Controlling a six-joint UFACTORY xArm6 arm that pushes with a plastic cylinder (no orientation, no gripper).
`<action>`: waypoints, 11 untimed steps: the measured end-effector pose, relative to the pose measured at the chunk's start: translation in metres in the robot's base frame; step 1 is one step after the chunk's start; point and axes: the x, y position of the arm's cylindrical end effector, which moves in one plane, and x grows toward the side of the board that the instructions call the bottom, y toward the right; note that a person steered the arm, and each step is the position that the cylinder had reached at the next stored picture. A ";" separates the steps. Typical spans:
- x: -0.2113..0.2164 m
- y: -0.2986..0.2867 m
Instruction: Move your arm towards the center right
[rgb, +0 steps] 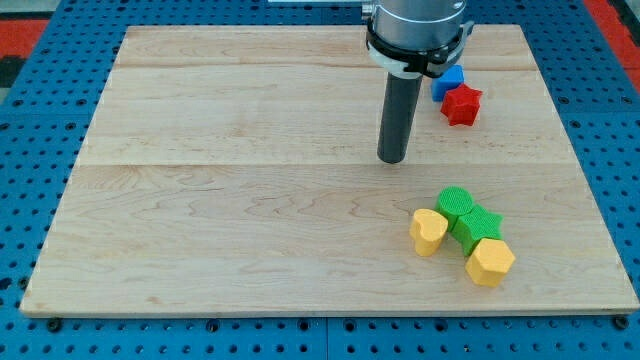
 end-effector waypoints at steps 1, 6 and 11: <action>0.000 0.000; -0.009 0.040; 0.076 0.211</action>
